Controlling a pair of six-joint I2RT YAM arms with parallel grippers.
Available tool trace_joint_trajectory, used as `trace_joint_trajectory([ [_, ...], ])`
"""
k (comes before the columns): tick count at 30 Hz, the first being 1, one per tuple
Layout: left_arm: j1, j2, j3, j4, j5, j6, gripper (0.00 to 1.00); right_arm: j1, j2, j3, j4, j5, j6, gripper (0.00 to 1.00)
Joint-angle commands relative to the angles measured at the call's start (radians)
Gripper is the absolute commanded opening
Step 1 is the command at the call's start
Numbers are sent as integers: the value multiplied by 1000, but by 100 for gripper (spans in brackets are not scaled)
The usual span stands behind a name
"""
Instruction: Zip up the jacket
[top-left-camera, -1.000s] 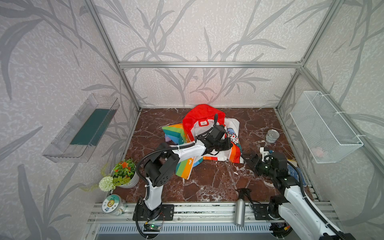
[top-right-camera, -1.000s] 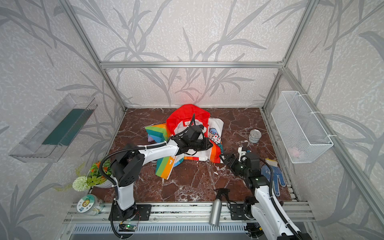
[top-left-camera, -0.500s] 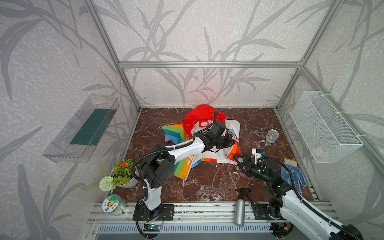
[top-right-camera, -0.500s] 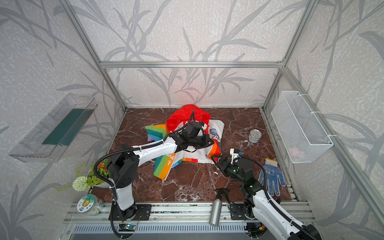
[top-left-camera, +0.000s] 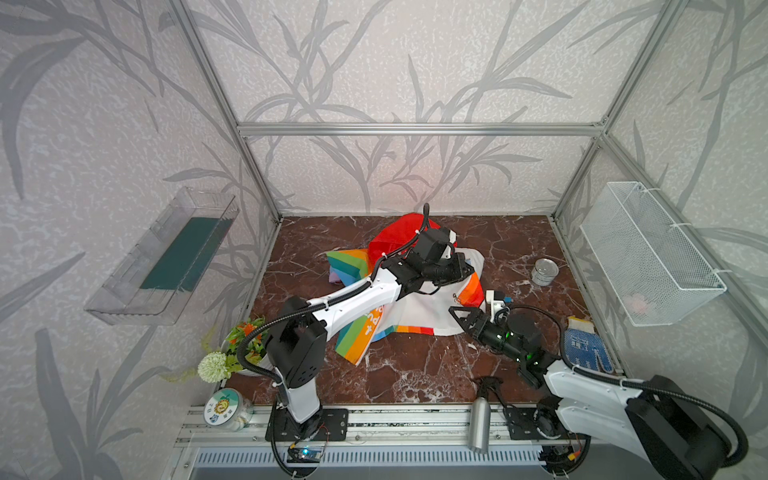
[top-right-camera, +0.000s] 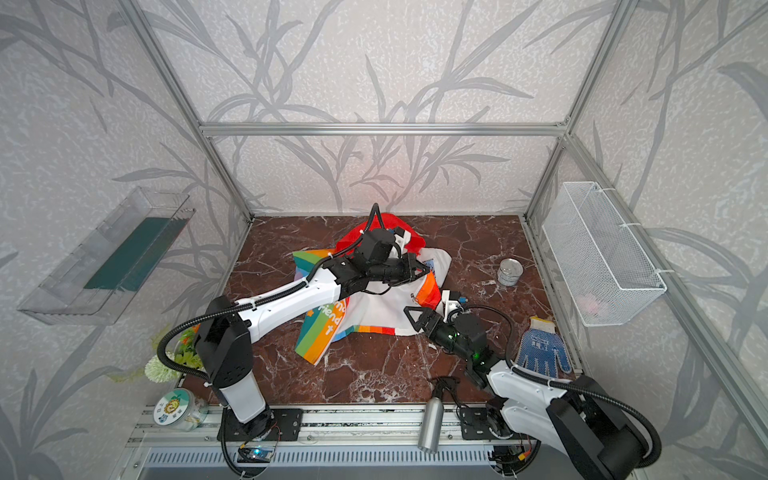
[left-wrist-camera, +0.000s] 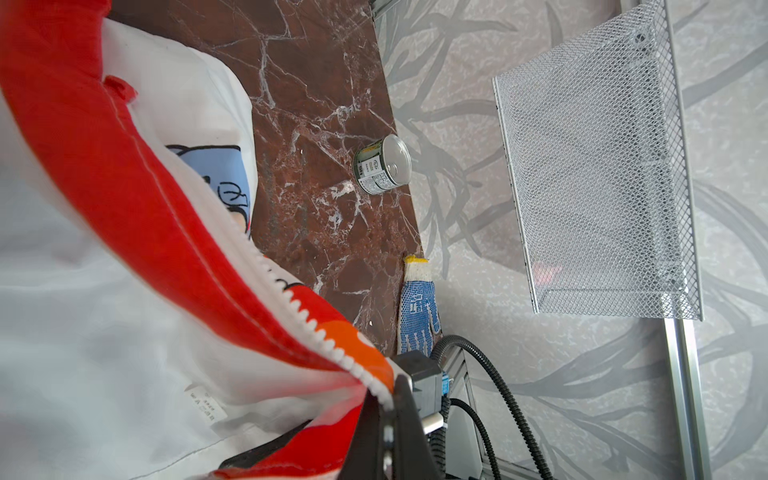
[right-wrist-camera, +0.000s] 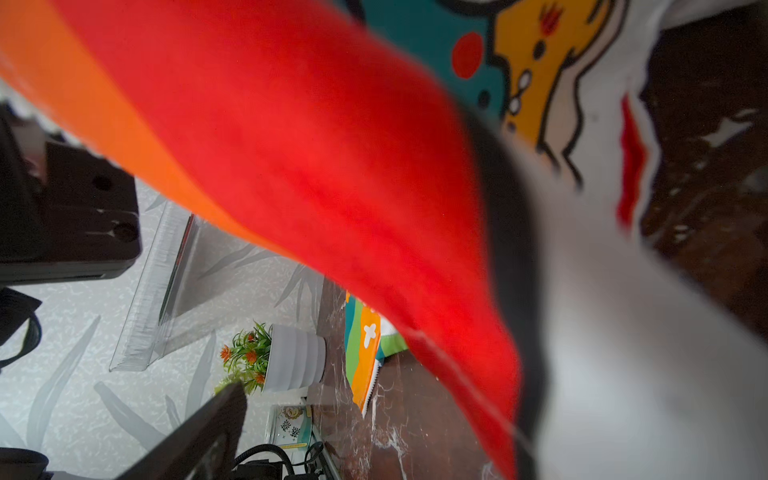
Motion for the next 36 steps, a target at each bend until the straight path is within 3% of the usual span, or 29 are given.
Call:
trace_joint_trajectory([
  [1, 4, -55, 37, -41, -8, -3, 0, 38, 86, 35, 270, 78, -45, 99],
  [7, 11, -64, 35, -51, 5, -14, 0, 55, 254, 35, 544, 139, -82, 99],
  [16, 32, -87, 27, -61, 12, -20, 0, 65, 223, 32, 543, 214, -187, 99],
  [24, 54, -94, 6, -50, 28, -25, 0, 65, 138, 47, 437, 200, -215, 99],
  [29, 73, -95, -7, -49, 38, -25, 0, 65, 101, 43, 378, 189, -214, 71],
  [36, 84, -98, -8, -48, 43, -25, 0, 65, 67, 62, 287, 168, -219, 48],
])
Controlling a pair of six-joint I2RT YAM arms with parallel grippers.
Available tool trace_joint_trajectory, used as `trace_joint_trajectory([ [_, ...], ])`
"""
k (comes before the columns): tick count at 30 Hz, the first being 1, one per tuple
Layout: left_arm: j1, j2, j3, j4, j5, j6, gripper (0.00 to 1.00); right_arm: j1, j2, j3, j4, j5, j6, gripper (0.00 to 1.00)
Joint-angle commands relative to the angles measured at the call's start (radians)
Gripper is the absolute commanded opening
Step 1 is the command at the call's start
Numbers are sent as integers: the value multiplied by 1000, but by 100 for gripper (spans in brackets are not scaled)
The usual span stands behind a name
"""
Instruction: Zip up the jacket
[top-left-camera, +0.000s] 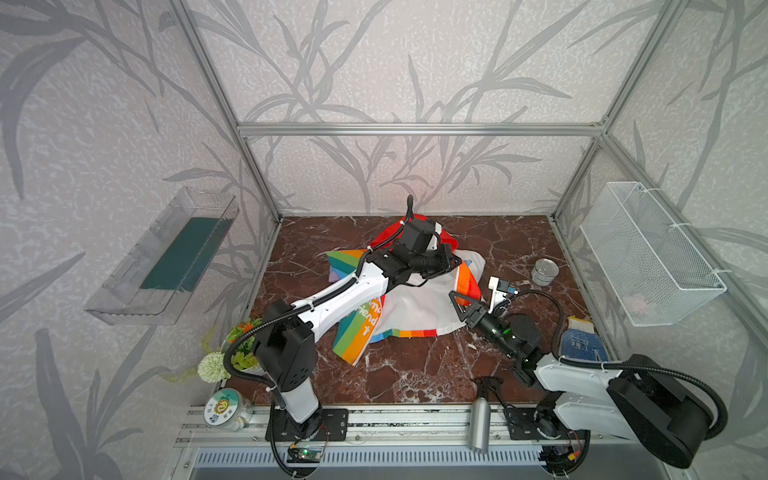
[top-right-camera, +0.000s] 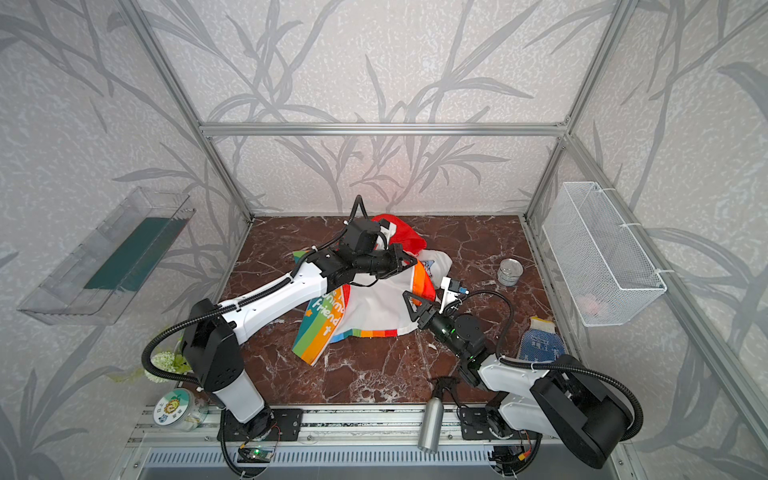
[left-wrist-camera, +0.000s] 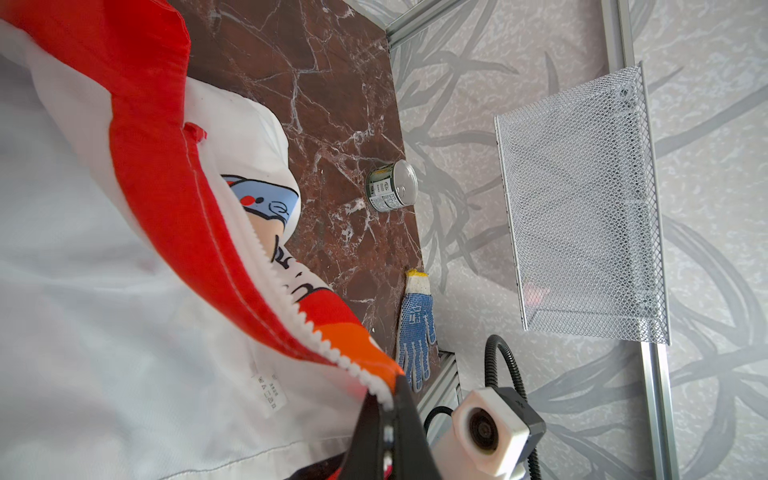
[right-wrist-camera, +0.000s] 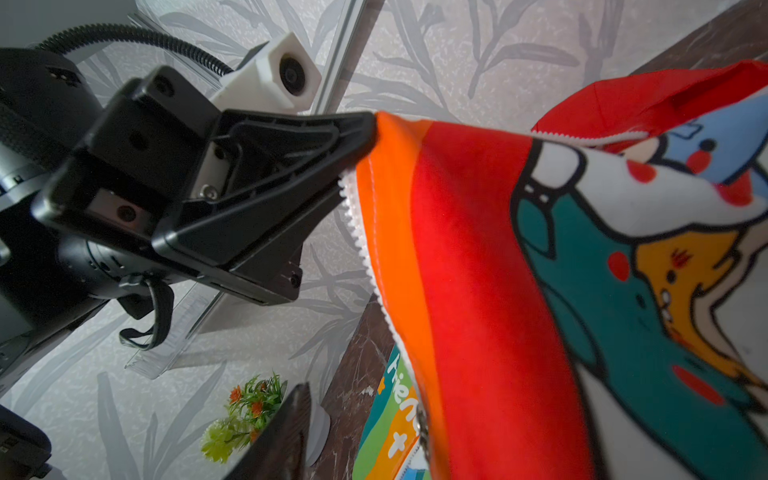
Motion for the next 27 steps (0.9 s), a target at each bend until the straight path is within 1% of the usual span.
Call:
trace_joint_trajectory([
  [1, 5, -45, -7, 11, 13, -12, 0, 5, -17, 38, -45, -13, -20, 46],
  [6, 5, -48, -10, 8, 10, -12, 0, 5, 5, 45, -34, -22, -9, 29],
  [8, 5, -53, -12, 6, 7, -8, 0, 5, 17, 43, -19, -26, 0, 21],
  [14, 6, -63, -20, -1, 0, -3, 0, 5, 57, 49, 26, -34, 23, 4],
  [17, 8, -66, -25, -6, -4, 0, 0, 5, 69, 51, 39, -37, 32, 0],
  [21, 15, -73, -38, -8, -9, 2, 0, 5, 70, 51, 52, -44, 37, 0],
  [22, 19, -75, -44, -9, -10, 2, 6, 6, 68, 52, 51, -48, 37, 0],
  [23, 25, -78, -50, -13, -14, 2, 24, 5, 66, 52, 51, -50, 41, 0],
  [25, 40, -93, -70, -31, -27, 7, 51, 4, 57, 59, 40, -61, 44, 0],
  [26, 53, -106, -86, -43, -36, 13, 57, 4, 50, 64, 32, -66, 46, 0],
  [27, 67, -123, -108, -54, -44, 17, 60, 4, 43, 67, 21, -70, 47, 0],
])
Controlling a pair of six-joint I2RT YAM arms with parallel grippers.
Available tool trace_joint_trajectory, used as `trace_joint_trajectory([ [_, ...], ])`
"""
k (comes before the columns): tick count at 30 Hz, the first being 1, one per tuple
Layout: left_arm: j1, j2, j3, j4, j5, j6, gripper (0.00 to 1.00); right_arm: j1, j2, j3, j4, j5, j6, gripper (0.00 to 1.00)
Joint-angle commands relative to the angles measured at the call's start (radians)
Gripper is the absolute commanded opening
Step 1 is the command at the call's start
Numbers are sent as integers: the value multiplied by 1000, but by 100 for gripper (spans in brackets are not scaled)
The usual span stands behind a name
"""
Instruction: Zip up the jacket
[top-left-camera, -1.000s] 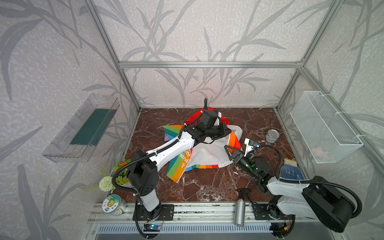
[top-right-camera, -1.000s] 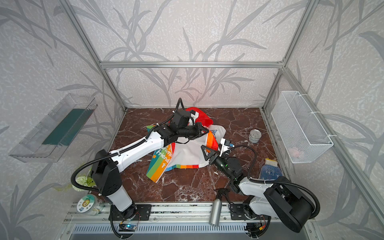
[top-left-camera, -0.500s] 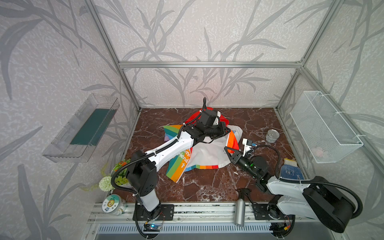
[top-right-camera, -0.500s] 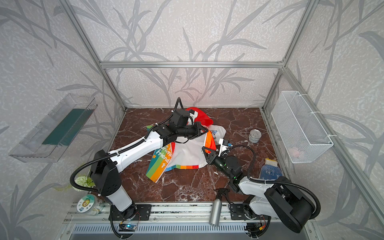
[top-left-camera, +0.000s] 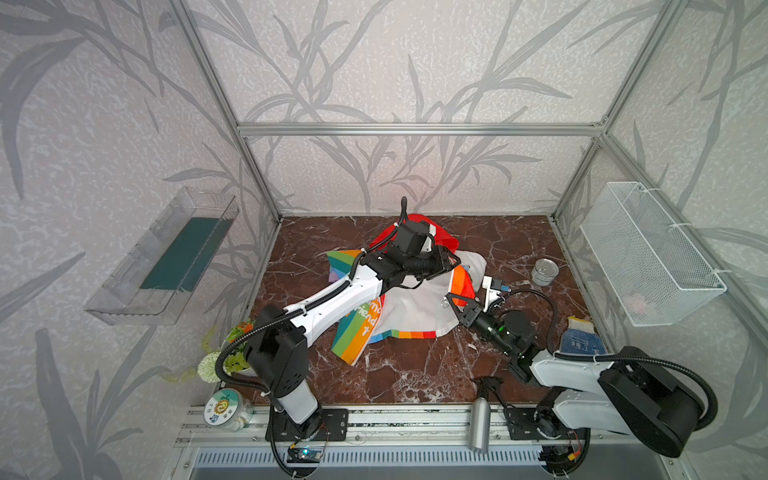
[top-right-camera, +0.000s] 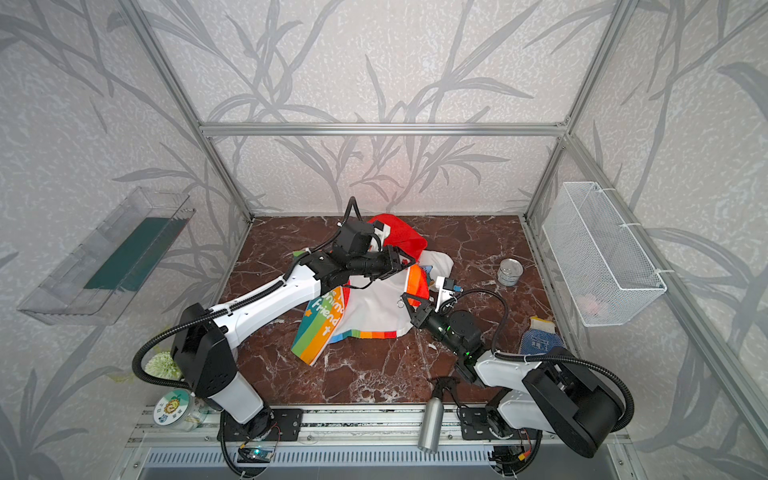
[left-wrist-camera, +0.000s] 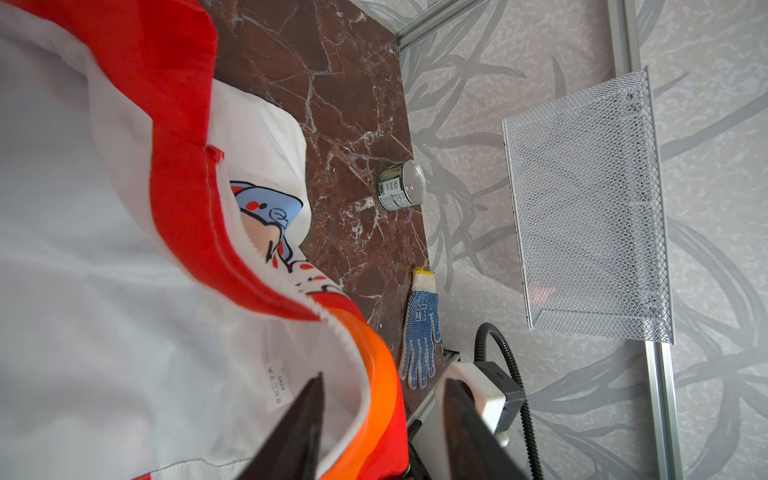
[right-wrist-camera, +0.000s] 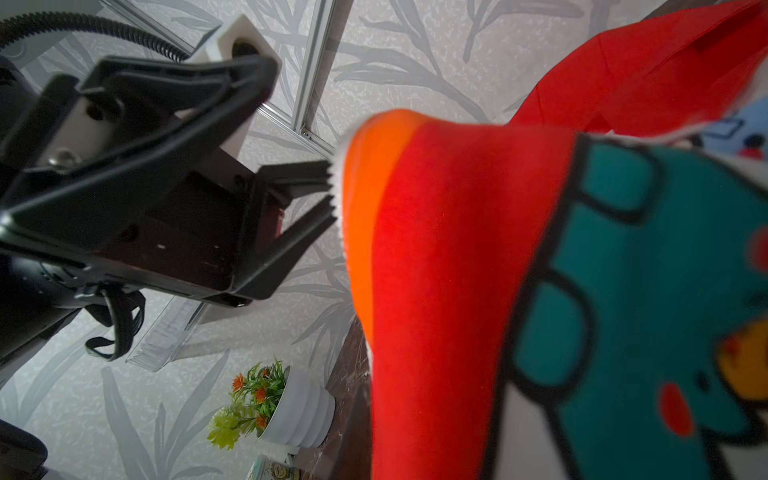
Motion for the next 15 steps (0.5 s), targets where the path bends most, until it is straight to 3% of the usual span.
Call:
trace_joint_trajectory([
  [1, 50, -85, -64, -55, -44, 20, 61, 4, -32, 38, 12, -20, 5, 0],
  [6, 163, -241, -208, -273, -119, 106, 62, 1, -83, 37, -32, -18, -1, 0],
  [10, 227, -398, -364, -518, -278, 173, 63, 1, -123, 29, -73, -27, -2, 0],
  [15, 342, -599, -618, -587, -267, 116, 65, -1, -153, 29, -133, -39, -1, 0],
])
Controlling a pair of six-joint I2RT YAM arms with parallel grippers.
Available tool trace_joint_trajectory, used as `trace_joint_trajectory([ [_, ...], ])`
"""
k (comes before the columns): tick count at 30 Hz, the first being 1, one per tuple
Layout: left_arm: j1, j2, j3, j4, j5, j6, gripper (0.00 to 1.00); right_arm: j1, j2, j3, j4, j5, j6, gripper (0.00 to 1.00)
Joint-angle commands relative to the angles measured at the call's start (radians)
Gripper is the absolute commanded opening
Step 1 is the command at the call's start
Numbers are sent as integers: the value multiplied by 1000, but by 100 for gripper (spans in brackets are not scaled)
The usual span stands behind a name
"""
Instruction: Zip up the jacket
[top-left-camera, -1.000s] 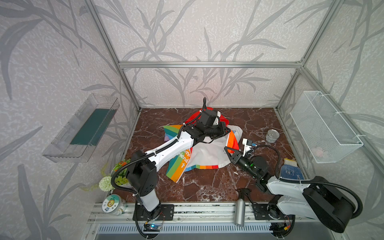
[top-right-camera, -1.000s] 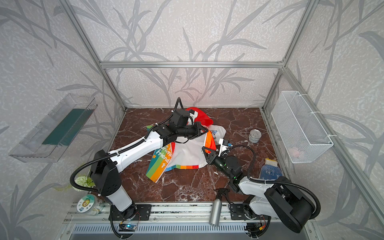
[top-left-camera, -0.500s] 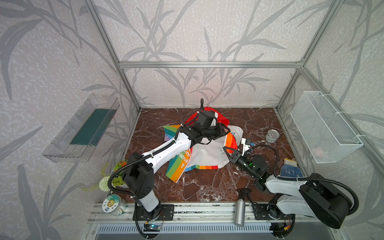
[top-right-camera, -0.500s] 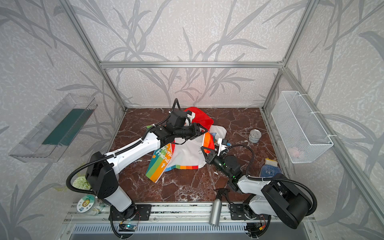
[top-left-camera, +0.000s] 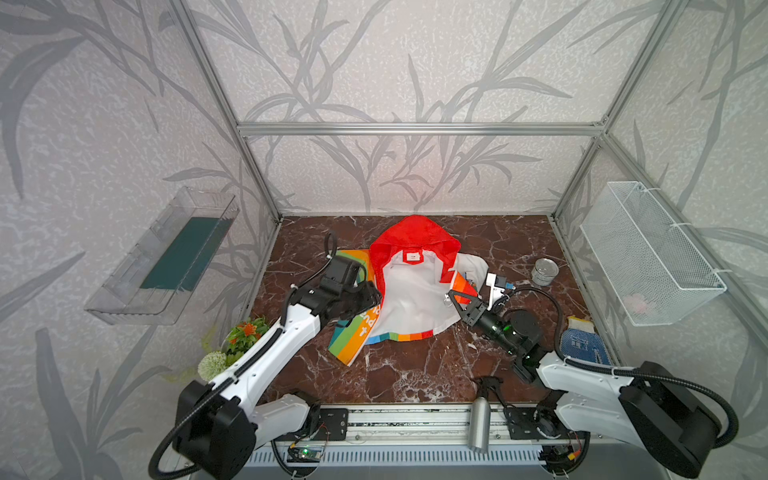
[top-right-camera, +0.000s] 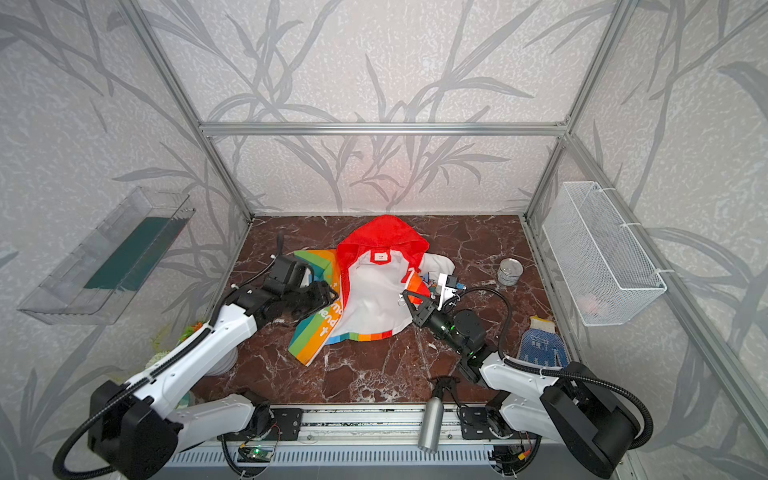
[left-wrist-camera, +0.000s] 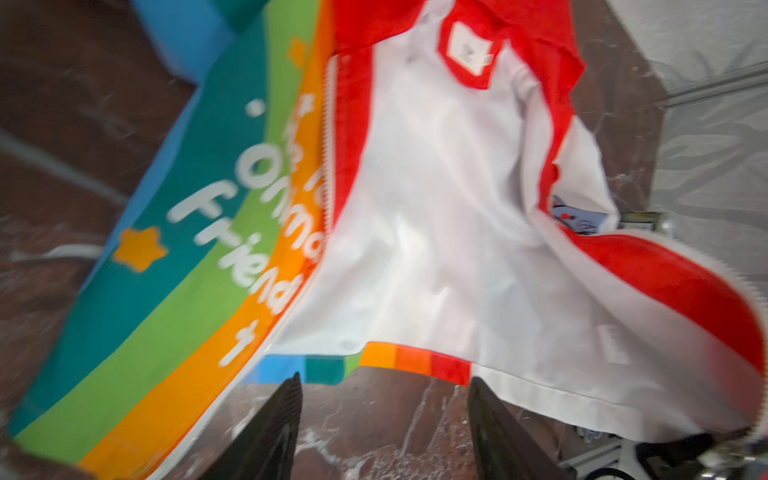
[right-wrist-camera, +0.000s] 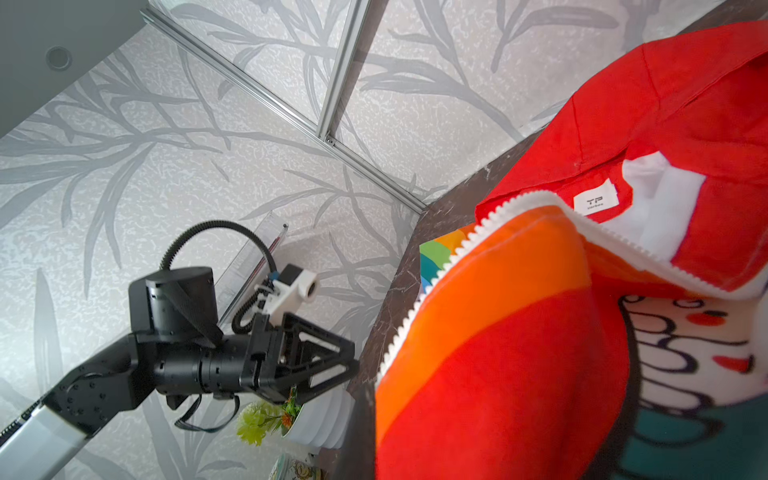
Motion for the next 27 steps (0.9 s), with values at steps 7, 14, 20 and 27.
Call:
trace_joint_trajectory([
  [7, 44, 10, -151, -208, -172, 107, 63, -14, 9, 47, -57, -73, -8, 0],
  [14, 15, 174, -8, -159, -206, 236, 59, -17, 62, 55, -22, -99, 0, 0],
  [20, -141, 334, 127, -54, -308, 278, 50, -17, 73, 52, -4, -88, 7, 0],
  [27, -170, 523, 183, 63, -315, 277, 47, -24, 21, 75, -77, -96, -3, 0],
])
